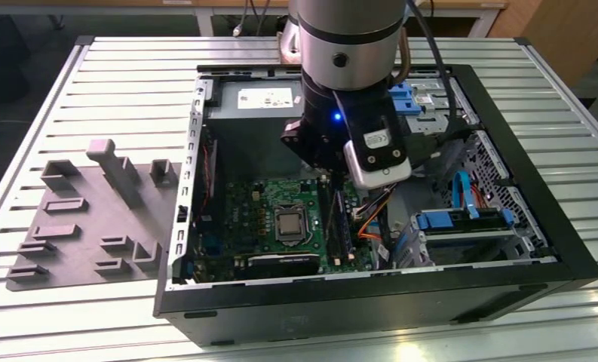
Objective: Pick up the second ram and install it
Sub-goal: 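Insert the second ram into the second slot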
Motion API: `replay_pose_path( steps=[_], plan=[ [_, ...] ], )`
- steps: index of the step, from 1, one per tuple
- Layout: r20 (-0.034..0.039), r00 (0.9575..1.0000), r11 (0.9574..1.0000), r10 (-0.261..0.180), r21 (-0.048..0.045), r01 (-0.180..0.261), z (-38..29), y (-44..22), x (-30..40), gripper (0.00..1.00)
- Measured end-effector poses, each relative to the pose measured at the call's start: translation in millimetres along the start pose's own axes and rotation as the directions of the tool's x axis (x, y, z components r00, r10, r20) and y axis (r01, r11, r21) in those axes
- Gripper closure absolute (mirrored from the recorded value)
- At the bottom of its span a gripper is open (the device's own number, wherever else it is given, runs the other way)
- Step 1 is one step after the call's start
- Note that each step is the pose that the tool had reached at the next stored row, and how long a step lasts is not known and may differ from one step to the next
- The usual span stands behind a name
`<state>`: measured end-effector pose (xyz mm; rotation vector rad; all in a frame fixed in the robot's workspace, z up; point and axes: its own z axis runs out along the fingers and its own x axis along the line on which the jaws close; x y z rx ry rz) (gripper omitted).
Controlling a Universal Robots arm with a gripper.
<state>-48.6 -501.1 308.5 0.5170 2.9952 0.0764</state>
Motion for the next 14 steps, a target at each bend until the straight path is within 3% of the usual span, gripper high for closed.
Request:
replay_pose_path(
  steps=[9, 14],
  plan=[
    [0.0010, 0.9999, 0.9999, 0.014, 0.0013, -0.014, 0.0, 0.0, 0.0, 0.88],
    [-0.0003, 0.9999, 0.9999, -0.011, -0.0011, 0.011, 2.5, 0.9, 1.2, 0.88]
  ],
)
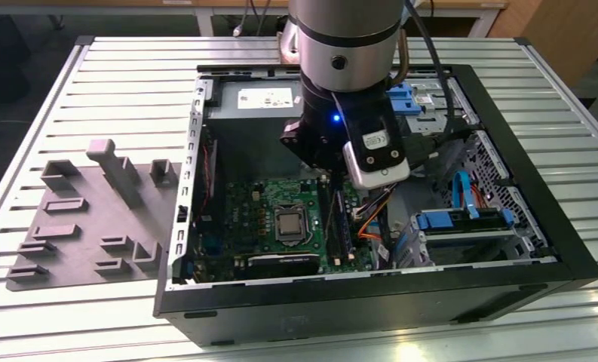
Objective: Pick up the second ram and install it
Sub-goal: 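Insert the second ram into the second slot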
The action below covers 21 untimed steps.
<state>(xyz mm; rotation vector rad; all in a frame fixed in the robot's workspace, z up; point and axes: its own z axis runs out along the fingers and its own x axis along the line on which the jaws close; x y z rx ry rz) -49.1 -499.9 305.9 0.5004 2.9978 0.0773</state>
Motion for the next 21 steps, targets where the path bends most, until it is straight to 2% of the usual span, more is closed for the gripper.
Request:
replay_pose_path(
  steps=[4, 9, 21],
  plan=[
    [-0.0021, 0.9993, 0.9993, -0.036, -0.0034, 0.036, 2.7, 3.2, 1.4, 0.88],
    [-0.0045, 0.9966, 0.9965, -0.083, -0.0079, 0.083, 5.6, 5.1, 2.4, 0.88],
    [-0.0047, 0.9962, 0.9962, -0.087, -0.0085, 0.087, 7.2, 5.0, 2.6, 0.88]
  ],
)
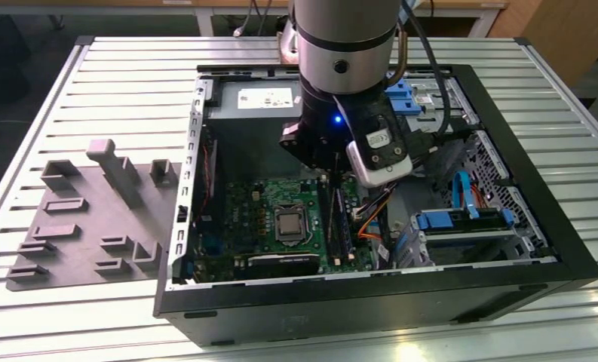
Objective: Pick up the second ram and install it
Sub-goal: 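Insert the second ram into the second slot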
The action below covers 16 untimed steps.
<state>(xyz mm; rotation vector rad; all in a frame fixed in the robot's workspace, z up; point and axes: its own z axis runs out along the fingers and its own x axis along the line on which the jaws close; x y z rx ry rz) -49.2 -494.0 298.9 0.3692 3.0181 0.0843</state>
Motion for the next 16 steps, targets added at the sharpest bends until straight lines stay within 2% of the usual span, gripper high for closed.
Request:
replay_pose_path(
  steps=[16],
  plan=[
    [0.0001, 1.0000, 1.0000, 0.000, -0.0001, 0.000, 4.0, -0.3, 0.4, 0.88]
  ],
)
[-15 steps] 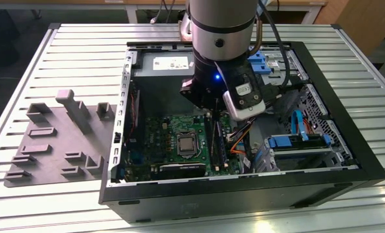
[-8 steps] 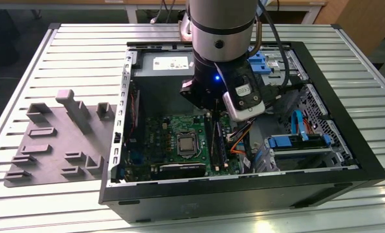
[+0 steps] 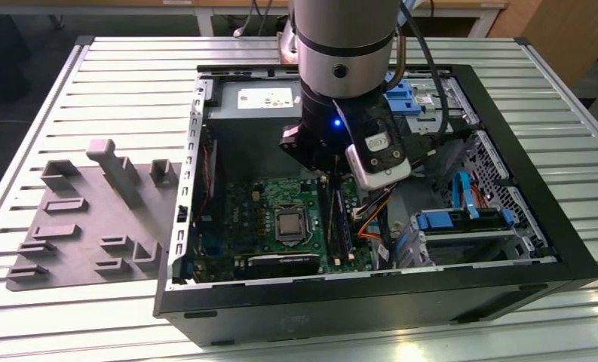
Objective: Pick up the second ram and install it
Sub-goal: 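Insert the second ram into the second slot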
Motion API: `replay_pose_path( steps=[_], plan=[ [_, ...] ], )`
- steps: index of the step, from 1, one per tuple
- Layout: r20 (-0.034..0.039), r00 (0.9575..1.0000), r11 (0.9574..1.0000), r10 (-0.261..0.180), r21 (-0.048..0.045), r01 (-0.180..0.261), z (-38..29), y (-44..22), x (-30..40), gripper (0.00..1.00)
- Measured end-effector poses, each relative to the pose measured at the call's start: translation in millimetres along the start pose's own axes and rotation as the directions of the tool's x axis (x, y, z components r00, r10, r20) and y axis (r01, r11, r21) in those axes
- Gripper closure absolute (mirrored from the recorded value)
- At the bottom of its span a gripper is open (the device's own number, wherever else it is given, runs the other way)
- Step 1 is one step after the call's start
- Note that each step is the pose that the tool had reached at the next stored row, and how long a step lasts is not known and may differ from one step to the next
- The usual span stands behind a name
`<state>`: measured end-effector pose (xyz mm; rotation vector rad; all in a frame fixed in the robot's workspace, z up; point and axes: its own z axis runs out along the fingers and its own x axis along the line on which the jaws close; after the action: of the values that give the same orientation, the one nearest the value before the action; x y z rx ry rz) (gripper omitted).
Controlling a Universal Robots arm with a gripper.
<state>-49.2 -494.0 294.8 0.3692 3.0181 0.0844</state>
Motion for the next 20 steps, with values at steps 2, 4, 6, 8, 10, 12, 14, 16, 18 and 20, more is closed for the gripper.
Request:
replay_pose_path(
  steps=[2, 4, 6, 8, 10, 12, 14, 16, 18, 20],
  plan=[
    [0.0000, 1.0000, 1.0000, 0.000, -0.0002, 0.000, 0.8, 0.0, 0.1, 0.88],
    [-0.0001, 1.0000, 1.0000, 0.000, 0.0000, 0.000, 1.3, -0.1, 0.1, 0.88],
    [0.0000, 1.0000, 1.0000, 0.000, -0.0002, 0.000, 2.1, -0.1, 0.2, 0.88],
    [0.0000, 1.0000, 1.0000, 0.000, -0.0001, 0.000, 2.8, -0.2, 0.2, 0.88],
    [0.0000, 1.0000, 1.0000, 0.000, -0.0001, 0.000, 3.6, -0.3, 0.3, 0.88],
    [0.0000, 1.0000, 1.0000, -0.001, -0.0002, 0.001, 4.5, -0.3, 0.4, 0.88],
    [-0.0002, 1.0000, 1.0000, -0.003, -0.0004, 0.003, 5.3, -0.4, 0.5, 0.88],
    [-0.0004, 1.0000, 1.0000, -0.006, -0.0007, 0.006, 6.3, -0.4, 0.6, 0.88],
    [-0.0005, 1.0000, 1.0000, -0.008, -0.0009, 0.008, 7.2, -0.5, 0.7, 0.88],
    [-0.0006, 1.0000, 1.0000, -0.009, -0.0007, 0.009, 7.8, -0.5, 0.7, 0.88]
  ],
)
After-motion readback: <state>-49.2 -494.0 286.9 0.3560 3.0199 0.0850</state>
